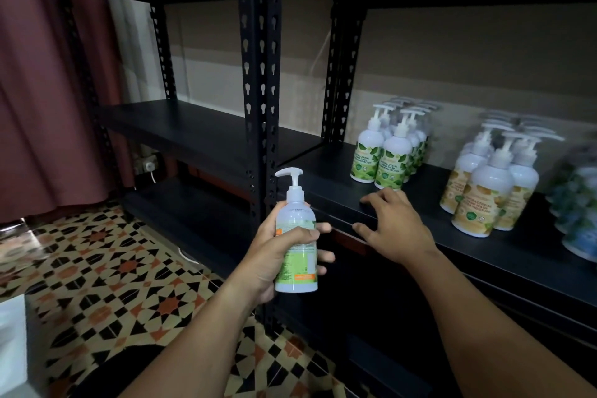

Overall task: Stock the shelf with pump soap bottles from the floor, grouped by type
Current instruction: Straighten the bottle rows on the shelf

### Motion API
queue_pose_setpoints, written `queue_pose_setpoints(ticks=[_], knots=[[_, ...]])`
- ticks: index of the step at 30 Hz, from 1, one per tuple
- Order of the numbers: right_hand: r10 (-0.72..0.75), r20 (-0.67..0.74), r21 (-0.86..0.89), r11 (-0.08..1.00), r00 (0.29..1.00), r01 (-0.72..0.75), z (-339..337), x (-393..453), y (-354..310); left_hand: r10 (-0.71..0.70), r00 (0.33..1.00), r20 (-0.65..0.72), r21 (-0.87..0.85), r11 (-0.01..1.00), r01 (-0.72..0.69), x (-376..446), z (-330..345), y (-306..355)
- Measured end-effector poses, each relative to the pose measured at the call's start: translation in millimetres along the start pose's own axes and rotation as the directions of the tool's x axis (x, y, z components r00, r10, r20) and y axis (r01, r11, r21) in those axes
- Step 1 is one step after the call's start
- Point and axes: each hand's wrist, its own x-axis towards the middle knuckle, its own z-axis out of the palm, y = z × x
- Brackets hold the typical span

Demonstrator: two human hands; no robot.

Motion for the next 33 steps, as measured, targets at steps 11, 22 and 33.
queue_pose_setpoints(ticks=[11,22,33], knots=[[0.003,0.002,-0.004,1.0,1.0,-0.003,-1.0,-0.1,-1.1,0.033,0.989,0.147,-0.115,0.993,-0.016,0.2,-6.9,4.8],[0.003,0.0,-0.012,1.0,1.0,-0.003,-1.6,-0.4,-1.8,0.064,0.992,0.113,-0.163,0.986,-0.045,2.1,-3.8,1.6],[0.012,0.012,-0.016,1.0,1.0,-0.011,-0.9,0.5,-0.6,0.084,0.984,0.158,-0.114,0.991,-0.067,1.5,-4.6,4.8]])
